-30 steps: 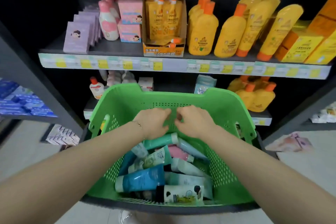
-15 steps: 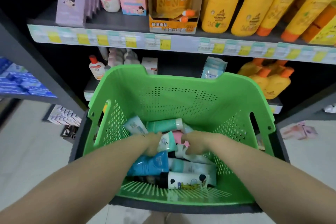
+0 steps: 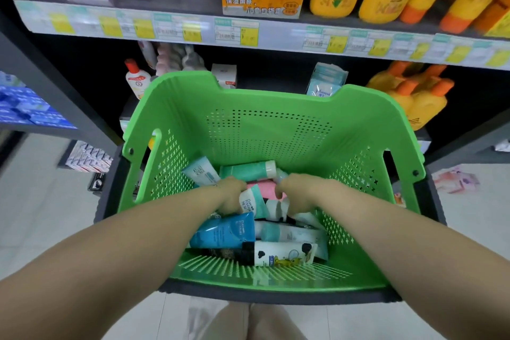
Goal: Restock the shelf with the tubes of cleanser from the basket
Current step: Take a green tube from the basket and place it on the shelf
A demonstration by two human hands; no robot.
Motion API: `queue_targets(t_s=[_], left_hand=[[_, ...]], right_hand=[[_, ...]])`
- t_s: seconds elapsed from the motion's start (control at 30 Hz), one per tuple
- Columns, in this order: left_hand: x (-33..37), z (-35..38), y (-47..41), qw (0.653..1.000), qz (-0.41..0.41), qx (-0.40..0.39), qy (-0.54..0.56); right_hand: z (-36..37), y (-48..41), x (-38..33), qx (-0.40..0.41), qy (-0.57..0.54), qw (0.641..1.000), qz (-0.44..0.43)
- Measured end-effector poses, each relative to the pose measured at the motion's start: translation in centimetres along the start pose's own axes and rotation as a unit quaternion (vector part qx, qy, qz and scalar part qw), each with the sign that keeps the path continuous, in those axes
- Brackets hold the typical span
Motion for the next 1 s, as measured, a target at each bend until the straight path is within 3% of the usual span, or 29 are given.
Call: queue_targets(t_s=[0.2, 0.33, 0.5, 0.63, 0.73, 0.87, 1.0], left_hand=[[-0.5, -2.6, 0.1, 0.999, -0.041, 0.011, 0.026], [-1.4, -4.6, -0.4, 0.982, -0.076, -0.007, 0.171], [-1.6, -6.0, -0.4, 0.922, -0.106, -0.005, 0.373], [-2.0, -6.3, -0.3, 0.868, -0.139, -0.013, 0.476], [-1.5, -6.2, 0.1, 0.84, -0.145, -0.024, 0.523], [-0.8, -6.0, 0.4, 0.829, -0.144, -0.036, 0.539], [-0.8, -5.9, 0.8, 0.846, -0.145, -0.035, 0.511]], right_hand=[[-4.5, 1.5, 1.3, 0.114, -0.09, 0.989, 0.029], [-8.0, 3.5, 1.7, 0.207, -0.178, 0.961, 0.036], [-10.0, 5.7, 2.3, 0.314, -0.29, 0.903, 0.046], [-10.1, 5.8, 2.8, 0.349, -0.384, 0.853, 0.05], [-8.9, 4.9, 3.5, 0.281, -0.447, 0.846, 0.075], [-5.2, 3.3, 3.2, 0.074, -0.526, 0.842, 0.097], [-1.3, 2.0, 2.9, -0.052, -0.415, 0.9, 0.119]])
Point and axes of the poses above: each hand's wrist, its own y-axis away from the middle knuckle, its own z-axis out of the palm, x = y × z, the point moved 5 cm from there along -y, towards the middle knuckle, and after that the axes turned 8 degrees about -z, right-handed, at the moved point
